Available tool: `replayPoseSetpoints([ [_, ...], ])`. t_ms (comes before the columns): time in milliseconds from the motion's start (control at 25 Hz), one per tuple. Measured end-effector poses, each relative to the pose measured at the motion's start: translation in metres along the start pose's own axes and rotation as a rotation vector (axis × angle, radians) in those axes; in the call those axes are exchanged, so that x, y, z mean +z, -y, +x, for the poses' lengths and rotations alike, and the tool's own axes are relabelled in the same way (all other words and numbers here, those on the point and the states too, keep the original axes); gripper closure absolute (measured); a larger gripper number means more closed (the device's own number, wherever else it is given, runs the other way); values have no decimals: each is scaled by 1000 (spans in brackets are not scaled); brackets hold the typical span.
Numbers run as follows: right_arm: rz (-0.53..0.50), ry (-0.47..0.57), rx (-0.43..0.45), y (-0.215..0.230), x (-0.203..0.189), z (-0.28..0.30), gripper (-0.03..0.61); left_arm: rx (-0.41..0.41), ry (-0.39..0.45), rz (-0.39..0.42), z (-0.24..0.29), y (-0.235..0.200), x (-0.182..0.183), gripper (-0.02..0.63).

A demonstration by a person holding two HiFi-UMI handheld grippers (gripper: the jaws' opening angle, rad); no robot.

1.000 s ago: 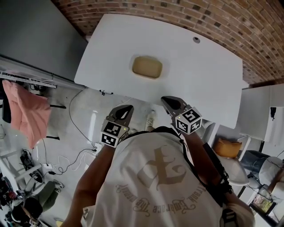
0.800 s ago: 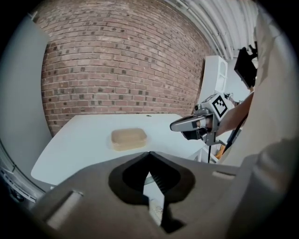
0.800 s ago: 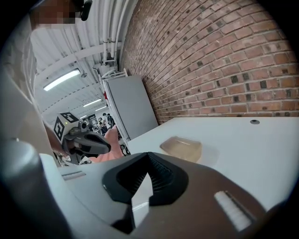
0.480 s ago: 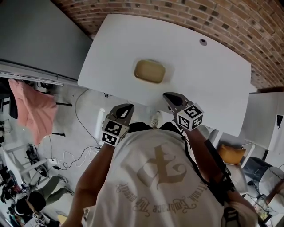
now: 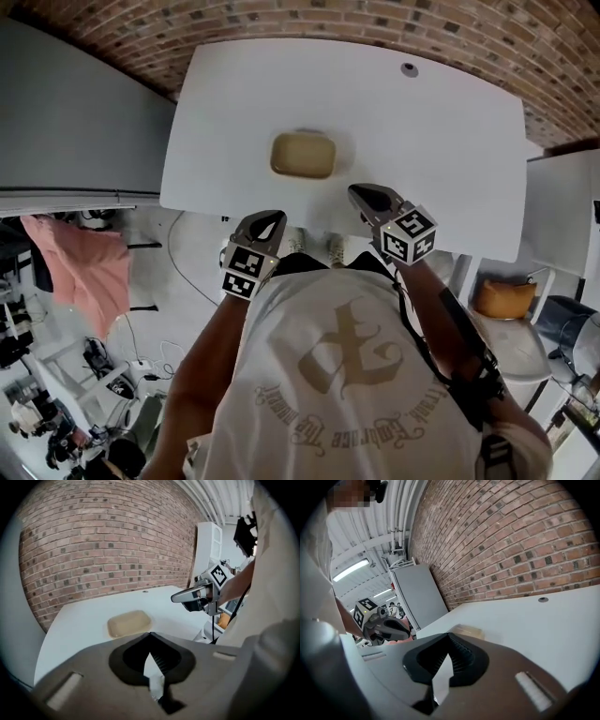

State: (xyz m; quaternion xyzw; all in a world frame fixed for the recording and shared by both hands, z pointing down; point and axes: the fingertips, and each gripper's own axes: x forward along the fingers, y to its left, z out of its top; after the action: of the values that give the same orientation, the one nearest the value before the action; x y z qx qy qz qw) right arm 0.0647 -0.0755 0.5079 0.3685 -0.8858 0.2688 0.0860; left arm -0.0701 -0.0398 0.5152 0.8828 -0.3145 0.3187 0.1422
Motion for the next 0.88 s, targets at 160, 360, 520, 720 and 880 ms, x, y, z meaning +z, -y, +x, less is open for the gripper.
replayPoseSetpoints([
  [160, 37, 18, -53, 9, 1, -3, 571, -46, -41, 66, 17, -6, 5, 611],
  [360, 72, 26, -111, 25, -3, -1, 571, -105, -88, 167, 42, -10, 10, 611],
  [520, 100, 33, -154, 34, -6, 1, 571, -160, -135, 238, 57, -13, 7, 609],
  [720, 120, 48, -192, 45, -4, 4, 571, -189, -214, 364, 75, -19, 3, 609],
  [880, 130, 75, -218, 53, 2, 2, 571, -175, -289, 473, 91, -27, 0, 609],
])
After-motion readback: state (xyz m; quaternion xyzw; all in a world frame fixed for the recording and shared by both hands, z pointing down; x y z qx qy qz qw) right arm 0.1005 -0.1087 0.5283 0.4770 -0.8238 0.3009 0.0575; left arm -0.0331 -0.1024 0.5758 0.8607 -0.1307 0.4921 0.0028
